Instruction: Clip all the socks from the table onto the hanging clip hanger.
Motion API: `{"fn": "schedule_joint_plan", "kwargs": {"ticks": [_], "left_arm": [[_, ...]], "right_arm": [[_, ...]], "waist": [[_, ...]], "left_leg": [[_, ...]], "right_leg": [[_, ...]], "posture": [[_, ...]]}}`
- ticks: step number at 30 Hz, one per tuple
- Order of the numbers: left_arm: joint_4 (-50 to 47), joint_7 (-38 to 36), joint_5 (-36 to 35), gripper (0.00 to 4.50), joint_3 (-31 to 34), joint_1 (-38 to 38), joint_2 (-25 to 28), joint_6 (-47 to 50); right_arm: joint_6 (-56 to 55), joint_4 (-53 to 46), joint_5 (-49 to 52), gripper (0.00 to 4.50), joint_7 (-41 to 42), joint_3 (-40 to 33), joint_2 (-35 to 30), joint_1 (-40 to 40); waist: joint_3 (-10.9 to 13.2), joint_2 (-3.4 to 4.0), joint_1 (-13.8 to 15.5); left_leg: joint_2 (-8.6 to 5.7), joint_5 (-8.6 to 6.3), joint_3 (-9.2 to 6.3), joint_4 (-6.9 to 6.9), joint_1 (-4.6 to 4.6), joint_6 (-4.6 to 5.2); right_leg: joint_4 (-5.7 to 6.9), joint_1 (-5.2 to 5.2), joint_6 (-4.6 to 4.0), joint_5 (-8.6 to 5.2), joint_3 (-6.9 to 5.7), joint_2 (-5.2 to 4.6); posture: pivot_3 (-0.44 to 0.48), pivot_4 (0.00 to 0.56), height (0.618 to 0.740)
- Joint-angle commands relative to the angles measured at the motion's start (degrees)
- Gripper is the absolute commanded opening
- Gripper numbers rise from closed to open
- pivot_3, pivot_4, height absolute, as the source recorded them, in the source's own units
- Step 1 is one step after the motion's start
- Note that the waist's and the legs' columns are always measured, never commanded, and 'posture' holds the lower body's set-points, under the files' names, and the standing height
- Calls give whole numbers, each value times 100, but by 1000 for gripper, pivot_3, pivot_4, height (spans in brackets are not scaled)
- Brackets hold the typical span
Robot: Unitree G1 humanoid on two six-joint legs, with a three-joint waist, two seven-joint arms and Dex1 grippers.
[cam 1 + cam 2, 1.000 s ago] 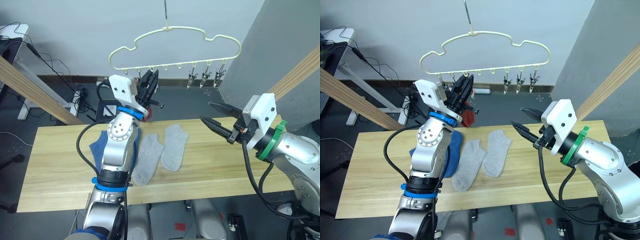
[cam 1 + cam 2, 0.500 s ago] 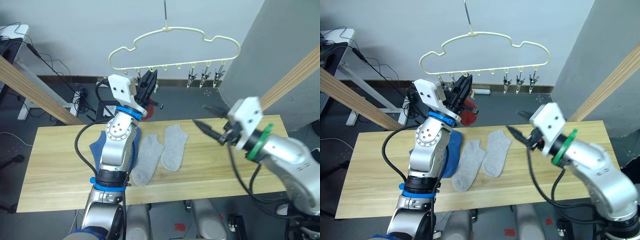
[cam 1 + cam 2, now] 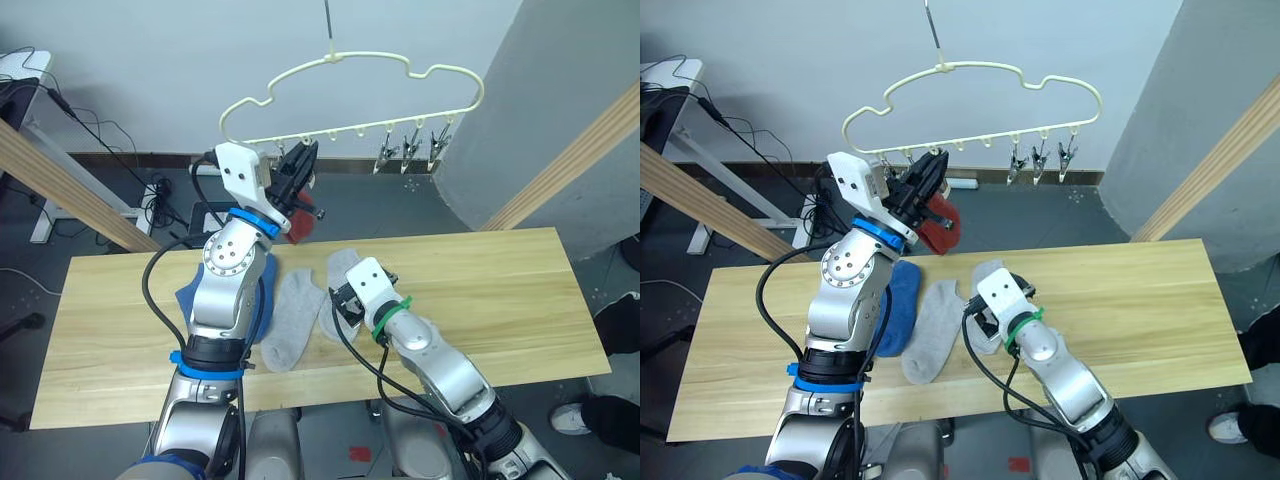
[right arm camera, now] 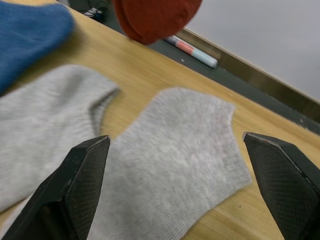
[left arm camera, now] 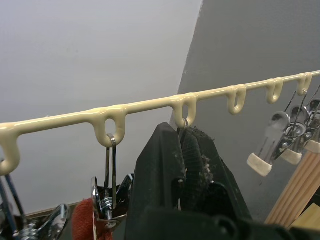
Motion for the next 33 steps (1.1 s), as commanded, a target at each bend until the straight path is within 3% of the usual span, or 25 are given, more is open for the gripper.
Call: {"fn": "schedule_joint_plan", "kwargs": {"ticks": [1, 8, 10, 14, 22, 28, 33], "left_arm": [[-276, -74, -56, 0, -37, -19, 22, 52], [-357, -122, -75, 0, -31, 23, 90, 136], [-372, -151, -92, 0, -12, 29, 118, 172], [-376, -204, -151, 0, 25, 16, 150, 252], [-437, -548, -603, 0, 98, -86, 270, 569], [-523, -759, -893, 0, 164, -166, 369, 847], [-572, -864, -1047, 0, 212, -220, 444, 998]], "right_arm": [[-723, 1216, -145, 4443, -115, -182, 428, -356], [-873, 2264, 69, 4443, 137, -765, 857, -400], [-845, 2280, -48, 4087, 191, -750, 815, -334], [-829, 2143, -261, 2936, 231, -699, 702, -184], [-1026, 1436, -550, 161, 534, -658, 326, 67], [-1925, 680, -901, 28, 721, -570, -89, -91], [-2650, 612, -1159, 28, 682, -582, -239, -288]], "waist": [[0, 0, -15], [-4, -1, -4], [-8, -2, -2], [-25, -1, -3], [-35, -1, 6], [-34, -1, 2], [-34, -1, -13]], "left_leg": [[-1, 0, 2, -1, 0, 0], [0, 0, 1, -2, 0, 1], [-1, 0, -1, 0, 2, 1], [0, 0, -3, 1, 10, 1], [-1, 0, -3, 2, 10, 0], [-1, 0, -2, 0, 7, 0], [1, 0, -2, -2, 7, 0]], "right_leg": [[3, -2, -1, 1, 2, 0], [2, 1, -3, 2, 1, 0], [3, 4, -4, 2, -1, -1], [7, 10, -4, 3, -2, 0], [7, 12, -3, 2, -2, 0], [4, 9, -3, 2, -2, 0], [4, 6, -3, 2, -2, 3]], "posture": [[-119, 361, 740], [-100, 354, 740], [-97, 353, 740], [-99, 354, 740], [-103, 349, 740], [-105, 347, 740], [-109, 342, 740]]}}
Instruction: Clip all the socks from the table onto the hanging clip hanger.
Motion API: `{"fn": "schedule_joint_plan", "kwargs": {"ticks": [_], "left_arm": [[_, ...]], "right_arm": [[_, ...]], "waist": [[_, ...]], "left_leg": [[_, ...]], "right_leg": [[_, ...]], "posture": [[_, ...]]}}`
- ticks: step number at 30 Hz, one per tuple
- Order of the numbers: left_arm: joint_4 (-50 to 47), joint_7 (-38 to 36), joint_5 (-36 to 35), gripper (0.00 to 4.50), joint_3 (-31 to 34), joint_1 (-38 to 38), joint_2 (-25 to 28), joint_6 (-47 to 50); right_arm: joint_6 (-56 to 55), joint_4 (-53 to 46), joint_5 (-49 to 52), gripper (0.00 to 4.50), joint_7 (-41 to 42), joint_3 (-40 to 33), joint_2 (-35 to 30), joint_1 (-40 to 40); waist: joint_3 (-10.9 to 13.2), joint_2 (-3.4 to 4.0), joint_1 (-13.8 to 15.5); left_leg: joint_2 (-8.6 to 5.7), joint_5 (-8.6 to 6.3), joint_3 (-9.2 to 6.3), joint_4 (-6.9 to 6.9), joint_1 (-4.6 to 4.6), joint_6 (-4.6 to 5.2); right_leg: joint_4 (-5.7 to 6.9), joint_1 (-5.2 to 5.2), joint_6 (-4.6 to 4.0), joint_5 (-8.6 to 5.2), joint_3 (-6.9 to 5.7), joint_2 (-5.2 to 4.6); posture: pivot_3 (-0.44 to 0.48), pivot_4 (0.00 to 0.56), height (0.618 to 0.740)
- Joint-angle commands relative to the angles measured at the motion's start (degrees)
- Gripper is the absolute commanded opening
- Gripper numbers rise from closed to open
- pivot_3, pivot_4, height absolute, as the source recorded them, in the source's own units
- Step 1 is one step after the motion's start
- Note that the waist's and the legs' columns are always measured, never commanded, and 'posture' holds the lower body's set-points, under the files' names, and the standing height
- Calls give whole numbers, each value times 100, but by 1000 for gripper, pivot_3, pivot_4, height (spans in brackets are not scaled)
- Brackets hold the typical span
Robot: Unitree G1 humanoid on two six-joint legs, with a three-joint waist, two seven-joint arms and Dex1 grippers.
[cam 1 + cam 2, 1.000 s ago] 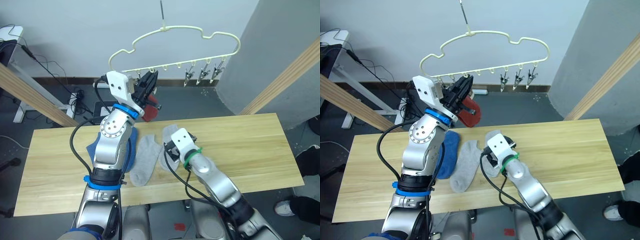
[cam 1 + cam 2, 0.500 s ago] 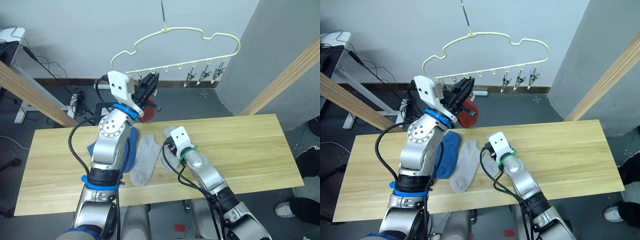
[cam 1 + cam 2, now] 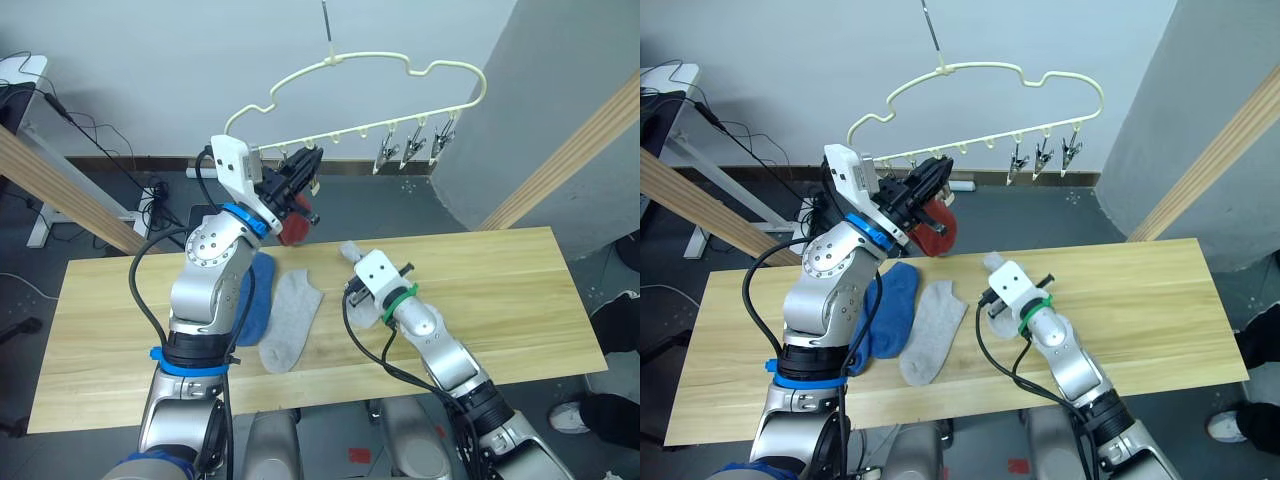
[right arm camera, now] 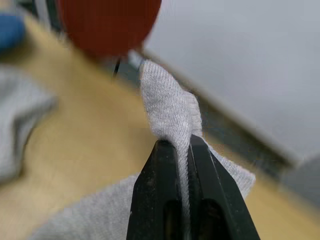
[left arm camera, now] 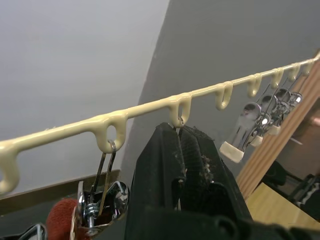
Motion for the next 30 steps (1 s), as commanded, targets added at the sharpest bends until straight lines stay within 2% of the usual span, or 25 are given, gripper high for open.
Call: {"fn": "schedule_joint_plan", "kwargs": {"ticks": [1, 5, 10, 18, 30], "left_arm": [[-344, -107, -192, 0, 68, -105, 52, 75], [-494, -160, -381, 0, 65, -144, 55, 338], [-508, -168, -416, 0, 63, -148, 81, 408], [-495, -158, -431, 0, 47, -146, 103, 415], [-506, -152, -435, 0, 32, -141, 107, 428]], "right_arm": [[-537, -152, -221, 28, -56, 52, 27, -77], [-1516, 80, -630, 28, -672, 63, 197, -389], [-2042, 372, -698, 28, -898, 20, 383, -506], [-2346, 577, -682, 28, -857, -77, 488, -522], [-2555, 618, -138, 28, -594, -236, 876, -470]], "waist": [[0, 0, 5], [0, 0, 8], [0, 0, 9], [0, 0, 13], [0, 0, 13]], "left_leg": [[0, 0, -1, -1, 0, 0], [-4, 0, 3, 1, -3, 0], [-2, 0, -1, -1, -3, 0], [-5, 0, 0, 1, -3, 0], [-5, 0, 0, 2, -3, 0]], "right_leg": [[0, 0, 0, 0, -1, 0], [-3, -1, -2, 1, 2, -5], [-1, -1, -24, 14, -3, -4], [0, 0, -29, 18, -2, -8], [1, 0, -31, 19, -2, -8]], "posture": [[-112, 340, 740], [-117, 339, 740], [-119, 338, 740], [-119, 338, 740], [-122, 337, 740]]}}
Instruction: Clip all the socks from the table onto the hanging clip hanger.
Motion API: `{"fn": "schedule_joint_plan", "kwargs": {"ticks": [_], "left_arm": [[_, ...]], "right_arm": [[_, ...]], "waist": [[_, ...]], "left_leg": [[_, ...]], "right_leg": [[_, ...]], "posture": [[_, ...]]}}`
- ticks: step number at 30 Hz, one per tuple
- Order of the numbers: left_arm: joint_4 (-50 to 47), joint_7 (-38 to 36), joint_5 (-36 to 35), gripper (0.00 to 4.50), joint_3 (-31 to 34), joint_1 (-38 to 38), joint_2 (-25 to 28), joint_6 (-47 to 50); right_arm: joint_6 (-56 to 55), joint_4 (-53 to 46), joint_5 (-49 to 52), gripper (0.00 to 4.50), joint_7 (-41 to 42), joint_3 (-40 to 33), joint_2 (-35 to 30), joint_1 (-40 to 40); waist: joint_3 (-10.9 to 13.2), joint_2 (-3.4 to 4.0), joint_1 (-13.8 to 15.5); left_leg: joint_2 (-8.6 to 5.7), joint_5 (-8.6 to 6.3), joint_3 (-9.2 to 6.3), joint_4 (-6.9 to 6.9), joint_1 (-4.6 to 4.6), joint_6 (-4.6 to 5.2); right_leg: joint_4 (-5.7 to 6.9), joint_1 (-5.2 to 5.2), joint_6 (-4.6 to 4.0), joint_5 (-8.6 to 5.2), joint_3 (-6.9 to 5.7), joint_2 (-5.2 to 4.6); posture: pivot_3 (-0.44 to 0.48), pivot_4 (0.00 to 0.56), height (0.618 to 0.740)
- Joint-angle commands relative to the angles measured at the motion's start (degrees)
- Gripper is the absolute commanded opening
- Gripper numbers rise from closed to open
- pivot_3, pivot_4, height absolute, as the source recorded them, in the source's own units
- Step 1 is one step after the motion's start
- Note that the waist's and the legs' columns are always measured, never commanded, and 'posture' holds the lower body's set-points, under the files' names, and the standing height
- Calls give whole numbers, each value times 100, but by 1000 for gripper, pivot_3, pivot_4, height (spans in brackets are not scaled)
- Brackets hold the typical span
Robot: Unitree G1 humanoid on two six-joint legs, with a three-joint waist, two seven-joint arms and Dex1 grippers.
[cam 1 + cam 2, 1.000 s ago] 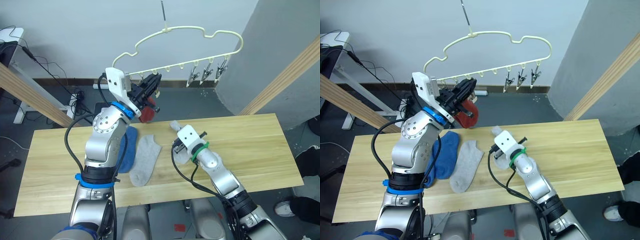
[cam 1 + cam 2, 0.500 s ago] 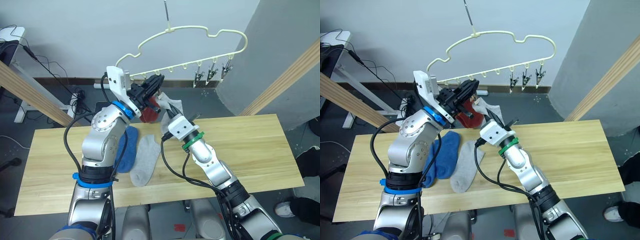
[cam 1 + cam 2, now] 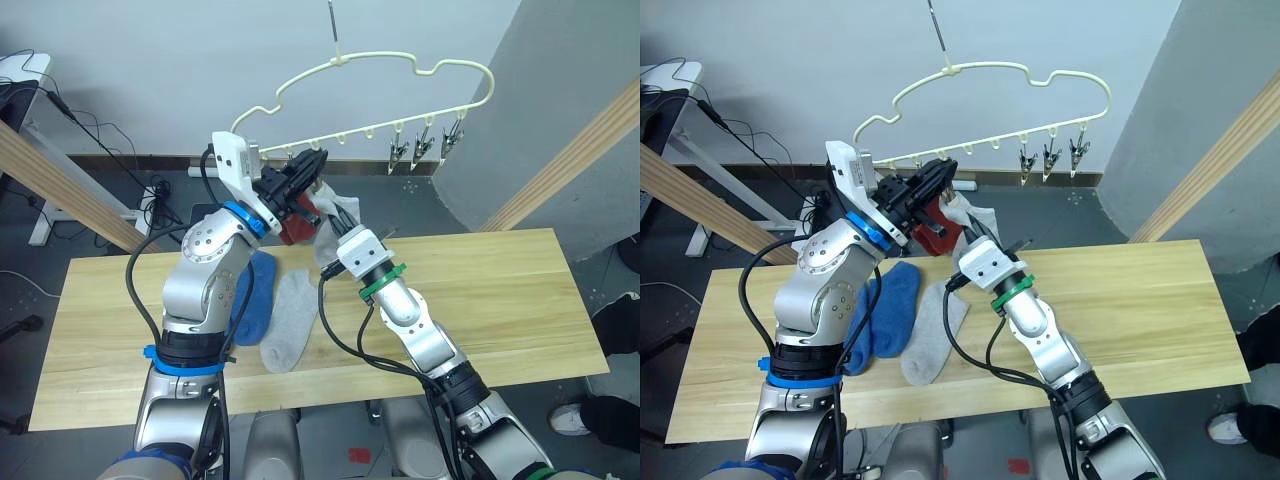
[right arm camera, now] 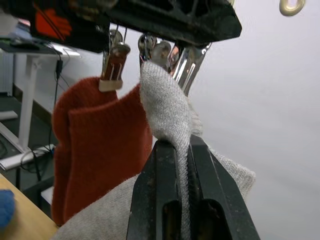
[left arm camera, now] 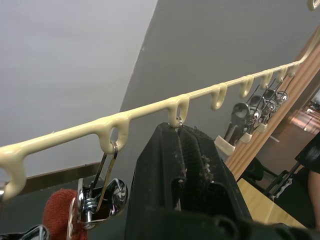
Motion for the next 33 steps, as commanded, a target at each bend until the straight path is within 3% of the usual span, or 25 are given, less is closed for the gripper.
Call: {"fn": "schedule_joint_plan", "kwargs": {"ticks": [1, 16, 17, 27, 28, 29, 33], "left_arm": [[-343, -41, -76, 0, 3, -104, 6, -26], [-359, -38, -121, 0, 24, -37, 128, 268], [-366, -47, -148, 654, 40, -23, 143, 303], [-502, -93, -276, 3826, 37, 101, 244, 616], [-512, -122, -247, 4108, 14, 117, 275, 602], [-517, -134, -212, 4442, -7, 135, 315, 597], [-497, -101, -54, 4458, -43, 222, 411, 524]], "right_arm": [[-137, -113, 203, 28, 116, -84, 147, -6], [-77, 239, 178, 28, 104, -174, 432, -215], [-76, 265, 175, 0, 105, -171, 444, -238], [-163, 329, 338, 0, 410, -126, 478, -291], [-139, 317, 383, 542, 469, -132, 488, -269], [-32, 310, 349, 776, 520, -109, 475, -256], [474, 173, 149, 2107, 784, 25, 360, -127]], "waist": [[0, 0, 0], [0, 0, 0], [0, 0, 0], [0, 0, 1], [0, 0, 0], [0, 0, 0], [0, 0, 2]], "left_leg": [[0, 0, 0, 0, 0, 0], [0, 0, -1, 2, 0, 0], [0, 0, -1, 2, 0, 0], [0, 0, -2, 2, 0, 0], [0, 0, -2, 2, 0, 0], [1, 0, -2, 2, 1, 0], [1, 0, -3, 2, 1, 0]], "right_leg": [[0, 0, 0, 0, 0, 0], [3, 0, -2, 1, -1, 0], [4, 0, -2, 1, -1, 0], [4, 0, -2, 1, -3, 0], [5, 0, -2, 1, -3, 0], [5, 0, -2, 1, -3, 0], [7, 0, -3, 2, -4, 0]], "posture": [[-122, 337, 740], [-119, 333, 740], [-118, 333, 740], [-113, 333, 740], [-113, 332, 740], [-113, 332, 740], [-112, 329, 740]]}}
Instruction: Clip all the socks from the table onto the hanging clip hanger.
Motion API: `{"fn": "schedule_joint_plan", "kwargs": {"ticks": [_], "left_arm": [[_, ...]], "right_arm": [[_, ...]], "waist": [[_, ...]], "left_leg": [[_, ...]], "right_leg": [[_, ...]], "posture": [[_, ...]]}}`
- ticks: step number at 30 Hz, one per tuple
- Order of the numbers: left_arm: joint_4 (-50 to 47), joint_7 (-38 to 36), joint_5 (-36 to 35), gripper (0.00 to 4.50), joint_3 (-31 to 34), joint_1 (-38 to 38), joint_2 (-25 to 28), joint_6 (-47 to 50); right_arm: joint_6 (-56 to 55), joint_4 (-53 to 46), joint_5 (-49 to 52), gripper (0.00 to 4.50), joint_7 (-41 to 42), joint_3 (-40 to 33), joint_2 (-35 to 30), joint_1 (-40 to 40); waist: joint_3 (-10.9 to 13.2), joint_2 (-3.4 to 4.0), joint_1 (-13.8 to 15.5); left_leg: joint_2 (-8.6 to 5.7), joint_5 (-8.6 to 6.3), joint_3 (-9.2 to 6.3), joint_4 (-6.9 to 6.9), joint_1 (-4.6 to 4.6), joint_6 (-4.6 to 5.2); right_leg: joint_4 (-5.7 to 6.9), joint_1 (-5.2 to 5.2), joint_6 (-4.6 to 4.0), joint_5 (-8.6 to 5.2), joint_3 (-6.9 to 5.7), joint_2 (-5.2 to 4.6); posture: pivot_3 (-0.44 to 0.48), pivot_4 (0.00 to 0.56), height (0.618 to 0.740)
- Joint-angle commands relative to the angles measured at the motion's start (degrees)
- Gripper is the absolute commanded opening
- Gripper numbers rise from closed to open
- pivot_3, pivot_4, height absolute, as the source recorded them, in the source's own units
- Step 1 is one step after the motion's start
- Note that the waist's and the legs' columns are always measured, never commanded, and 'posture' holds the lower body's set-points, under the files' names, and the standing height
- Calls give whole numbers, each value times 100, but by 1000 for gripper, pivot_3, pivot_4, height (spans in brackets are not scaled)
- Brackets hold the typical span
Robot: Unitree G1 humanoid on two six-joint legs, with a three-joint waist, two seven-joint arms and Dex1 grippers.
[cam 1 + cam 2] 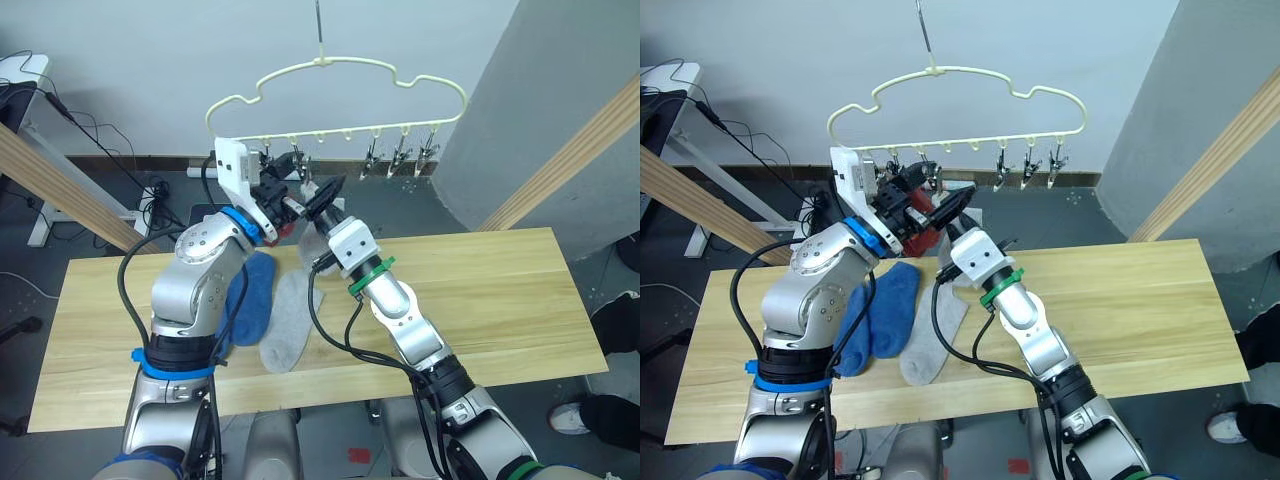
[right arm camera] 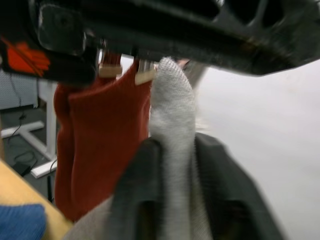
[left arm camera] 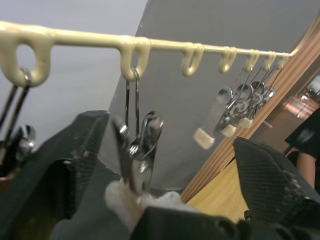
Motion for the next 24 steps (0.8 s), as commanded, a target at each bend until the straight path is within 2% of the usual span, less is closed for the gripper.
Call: {"fn": "schedule_joint_plan", "kwargs": {"ticks": [1, 7, 14, 19, 24], "left_arm": [[-272, 5, 141, 4458, -28, 96, 93, -97], [-334, -299, 266, 4458, -69, 389, 373, -197], [-471, -1585, 219, 4458, -65, 1185, 1308, -706], [-641, -2307, -101, 4458, 44, 1476, 1557, -933], [-644, -2388, -216, 4458, 158, 1375, 1599, -942]], "right_arm": [[439, -414, -140, 2107, 254, 156, -95, 223], [1359, -1722, -120, 2107, 809, 65, -664, 1005], [2973, -4207, 568, 2107, 1874, -656, -1699, 1944], [4092, -5255, 1077, 2107, 1912, -1189, -1692, 1777], [4973, -5672, 1377, 2107, 1670, -1555, -1505, 1153]], "waist": [[0, 0, 2], [0, 0, 28], [-1, 1, 43], [-4, 1, 37], [-15, 0, 43]], "left_leg": [[0, 0, 0, 0, 0, 0], [-1, 0, 0, -1, -1, 0], [0, 0, -1, -1, 1, 0], [9, 7, -6, 0, 3, -5], [7, 10, -3, 4, 3, -3]], "right_leg": [[0, 0, 0, 0, 0, 0], [-1, 0, 0, 0, -1, -2], [1, 0, 9, -6, -3, -1], [3, 0, 15, -9, -7, 7], [3, 2, 16, -9, -4, 6]], "posture": [[-111, 328, 740], [-102, 324, 740], [-97, 316, 740], [-96, 312, 740], [-93, 309, 740]]}}
